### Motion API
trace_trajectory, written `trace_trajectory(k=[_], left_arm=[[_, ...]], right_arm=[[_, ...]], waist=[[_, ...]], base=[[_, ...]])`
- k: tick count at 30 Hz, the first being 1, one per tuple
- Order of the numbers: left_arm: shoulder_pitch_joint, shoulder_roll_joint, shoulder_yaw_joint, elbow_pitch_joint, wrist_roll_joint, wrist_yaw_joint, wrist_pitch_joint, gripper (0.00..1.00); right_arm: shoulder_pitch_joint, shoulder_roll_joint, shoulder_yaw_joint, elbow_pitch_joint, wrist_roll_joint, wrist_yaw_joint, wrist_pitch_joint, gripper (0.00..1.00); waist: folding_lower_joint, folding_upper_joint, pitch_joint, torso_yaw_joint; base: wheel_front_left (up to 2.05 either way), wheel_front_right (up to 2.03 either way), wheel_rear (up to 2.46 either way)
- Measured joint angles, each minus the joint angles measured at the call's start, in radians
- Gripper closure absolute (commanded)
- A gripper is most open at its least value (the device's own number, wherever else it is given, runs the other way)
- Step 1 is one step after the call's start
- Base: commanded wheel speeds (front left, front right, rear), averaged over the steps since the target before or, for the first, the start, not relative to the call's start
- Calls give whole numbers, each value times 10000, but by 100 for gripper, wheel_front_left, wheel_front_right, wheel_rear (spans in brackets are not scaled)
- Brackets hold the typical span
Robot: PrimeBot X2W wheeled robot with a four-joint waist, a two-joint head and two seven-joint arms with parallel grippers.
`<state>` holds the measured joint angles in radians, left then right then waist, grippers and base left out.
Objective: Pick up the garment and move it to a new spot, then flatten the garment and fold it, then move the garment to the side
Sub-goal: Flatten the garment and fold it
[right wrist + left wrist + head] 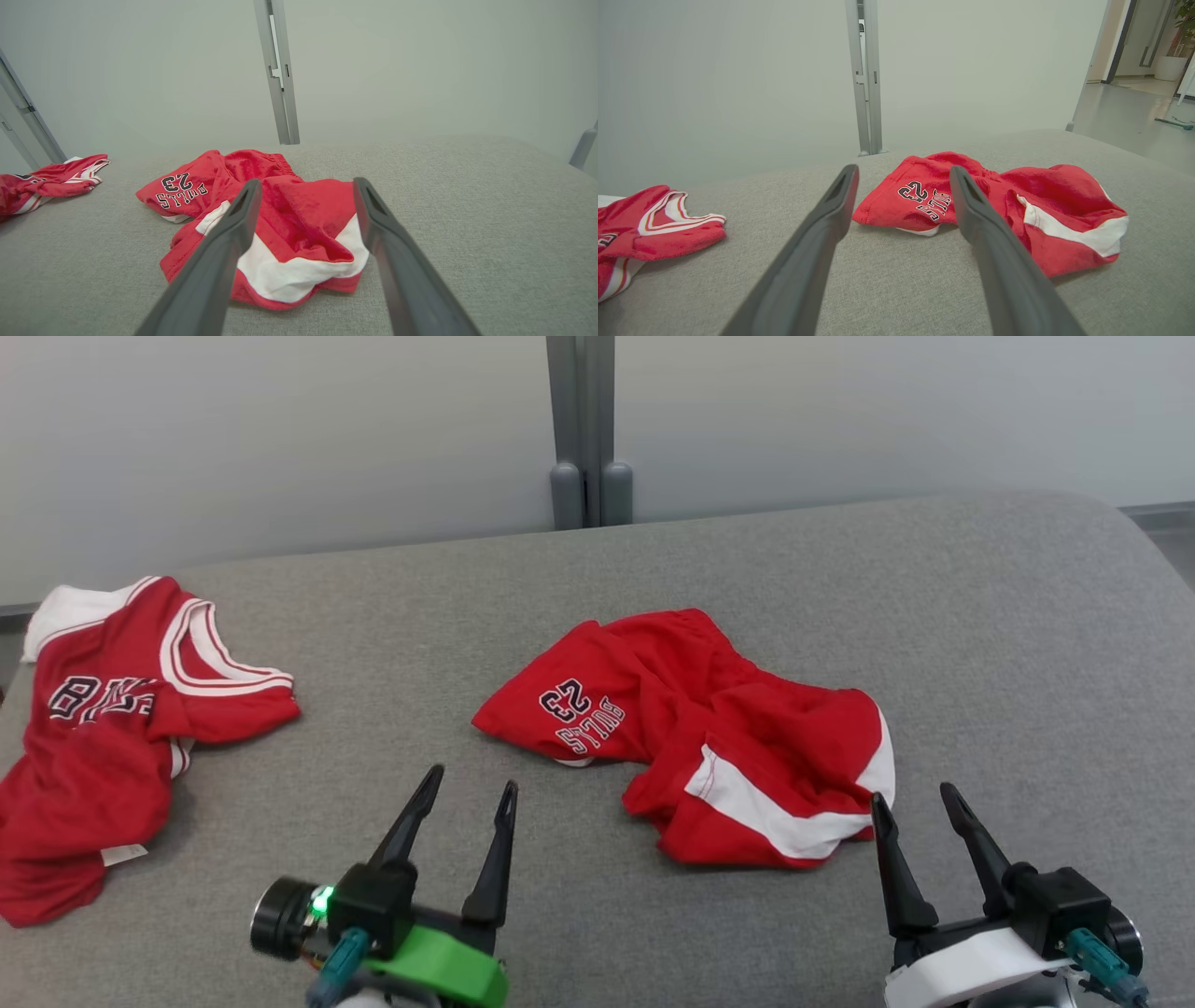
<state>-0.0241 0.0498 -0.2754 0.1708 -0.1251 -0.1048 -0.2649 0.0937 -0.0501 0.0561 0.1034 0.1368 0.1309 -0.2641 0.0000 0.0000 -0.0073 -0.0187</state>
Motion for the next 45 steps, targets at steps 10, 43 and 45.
trace_trajectory(k=[10,43,45], left_arm=[[-5042,-15,-2219,2826,261,-228,828,0],[-10978,121,-9676,8483,-3766,-192,4249,100],[-11036,199,-9787,8324,-4102,-217,3850,100]], right_arm=[[-1125,-21,-29,-301,-67,0,0,0],[-2014,-10,819,-341,1241,-2,0,0],[-2011,-2,790,-326,1221,0,0,0]], waist=[[0,0,1437,-851],[1,0,4257,-4302],[1,0,4173,-4219]], base=[[0,0,0],[0,0,0],[0,0,0]])
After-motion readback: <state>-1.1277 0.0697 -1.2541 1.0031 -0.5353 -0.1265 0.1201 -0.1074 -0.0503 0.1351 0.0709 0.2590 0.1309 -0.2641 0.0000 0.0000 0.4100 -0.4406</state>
